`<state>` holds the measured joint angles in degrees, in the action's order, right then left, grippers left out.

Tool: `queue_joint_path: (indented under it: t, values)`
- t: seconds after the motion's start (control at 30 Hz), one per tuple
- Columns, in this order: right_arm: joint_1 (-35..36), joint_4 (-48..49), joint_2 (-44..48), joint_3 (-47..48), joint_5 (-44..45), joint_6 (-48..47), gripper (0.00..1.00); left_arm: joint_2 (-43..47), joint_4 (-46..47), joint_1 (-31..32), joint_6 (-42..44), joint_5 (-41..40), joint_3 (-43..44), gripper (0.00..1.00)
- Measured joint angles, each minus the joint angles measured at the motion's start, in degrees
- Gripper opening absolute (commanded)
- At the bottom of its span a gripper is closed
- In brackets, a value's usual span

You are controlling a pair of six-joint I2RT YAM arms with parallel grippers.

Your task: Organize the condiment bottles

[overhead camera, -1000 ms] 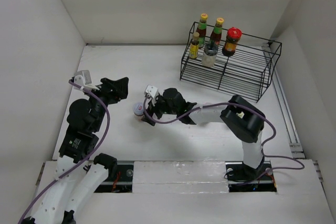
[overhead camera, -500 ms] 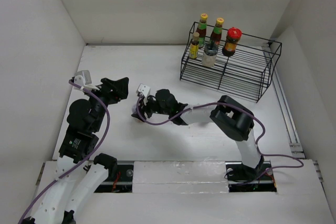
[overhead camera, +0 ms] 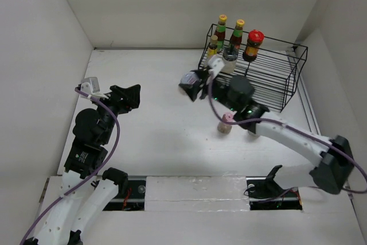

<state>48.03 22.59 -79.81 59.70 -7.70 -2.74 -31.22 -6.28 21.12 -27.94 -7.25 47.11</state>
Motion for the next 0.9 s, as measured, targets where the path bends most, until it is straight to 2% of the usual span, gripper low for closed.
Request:
queue_joint_path:
  t: [0.17,0.33,0.47,0.6,0.9]
  values:
    - [-10.8,-3.1,14.6,-1.6,6.0,-0.7,0.49,-0.1,0.0,0.0,0.0,0.3,0.0,0.74]
    - [-22.6,-9.0,18.6,-3.2,9.0,-0.7,0.47,-0.2,0.0,0.0,0.0,0.7,0.0,0.74]
    - [-30.1,-14.4,16.1,-2.8,8.3,-0.6,0.47,-0.3,0.0,0.0,0.0,0.9,0.0,0.74]
    - [-34.8,-17.7,9.7,0.1,8.0,-0.7,0.47,-0.7,0.0,0.0,0.0,1.0,0.0,0.74]
    - [-40.0,-15.3,-0.6,3.7,4.1,-0.1,0.49,-0.9,0.0,0.0,0.0,1.0,0.0,0.74]
